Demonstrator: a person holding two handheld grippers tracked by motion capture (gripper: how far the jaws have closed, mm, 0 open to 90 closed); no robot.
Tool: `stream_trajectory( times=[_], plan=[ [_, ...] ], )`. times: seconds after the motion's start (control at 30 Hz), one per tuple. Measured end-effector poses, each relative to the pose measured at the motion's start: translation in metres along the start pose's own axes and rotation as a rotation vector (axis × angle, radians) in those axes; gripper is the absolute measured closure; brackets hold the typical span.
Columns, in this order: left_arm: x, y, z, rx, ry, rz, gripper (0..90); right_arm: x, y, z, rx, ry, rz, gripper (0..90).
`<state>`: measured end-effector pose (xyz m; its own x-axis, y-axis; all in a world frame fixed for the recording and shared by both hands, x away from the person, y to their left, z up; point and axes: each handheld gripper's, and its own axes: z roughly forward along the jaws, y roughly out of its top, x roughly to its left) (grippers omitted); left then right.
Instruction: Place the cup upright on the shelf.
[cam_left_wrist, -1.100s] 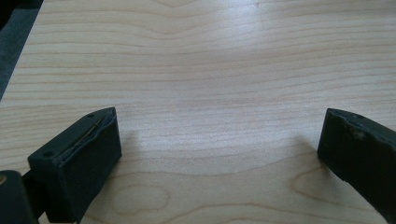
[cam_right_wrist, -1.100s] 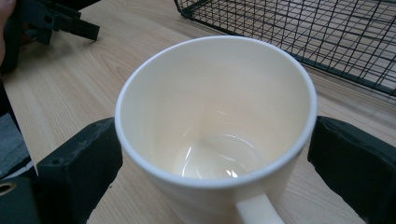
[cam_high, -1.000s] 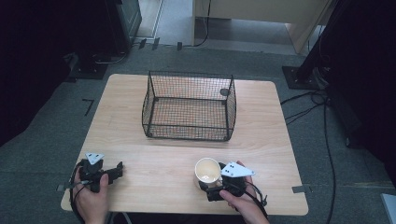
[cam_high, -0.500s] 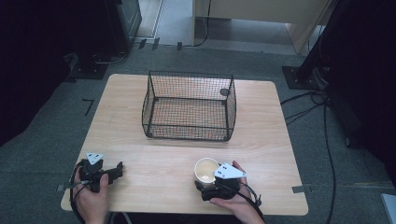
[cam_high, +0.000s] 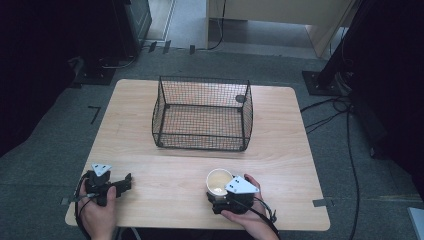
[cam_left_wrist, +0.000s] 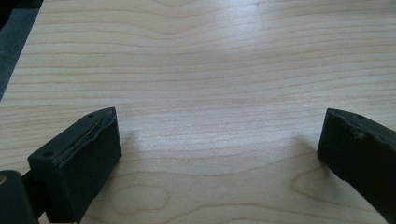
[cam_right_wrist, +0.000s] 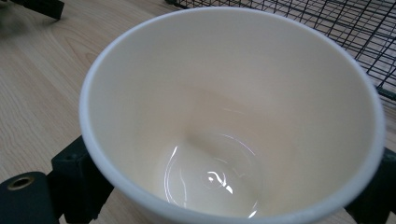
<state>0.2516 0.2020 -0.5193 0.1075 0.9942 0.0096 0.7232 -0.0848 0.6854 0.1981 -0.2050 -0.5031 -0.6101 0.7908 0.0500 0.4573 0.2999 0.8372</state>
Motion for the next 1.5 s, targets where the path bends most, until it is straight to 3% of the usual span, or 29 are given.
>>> stream_trajectory(
  times=[0.4, 0.97, 1.07, 1.5],
  plan=[
    [0.0, 0.0, 0.0, -0.001, 0.0, 0.0, 0.0, -0.002, 0.007, -0.006, -0.005, 0.002, 0.037, 8.3],
    [0.0, 0.0, 0.0, -0.001, 0.0, -0.001, 0.0, -0.015, 0.048, -0.014, -0.074, -0.022, 0.047, 8.4],
    [0.0, 0.0, 0.0, -0.001, 0.0, -0.001, 0.0, -0.02, 0.061, -0.014, -0.084, -0.023, 0.062, 8.3],
    [0.0, 0.0, 0.0, -0.003, 0.0, -0.003, 0.0, -0.043, 0.087, -0.012, -0.1, -0.059, 0.088, 8.4]
  ],
)
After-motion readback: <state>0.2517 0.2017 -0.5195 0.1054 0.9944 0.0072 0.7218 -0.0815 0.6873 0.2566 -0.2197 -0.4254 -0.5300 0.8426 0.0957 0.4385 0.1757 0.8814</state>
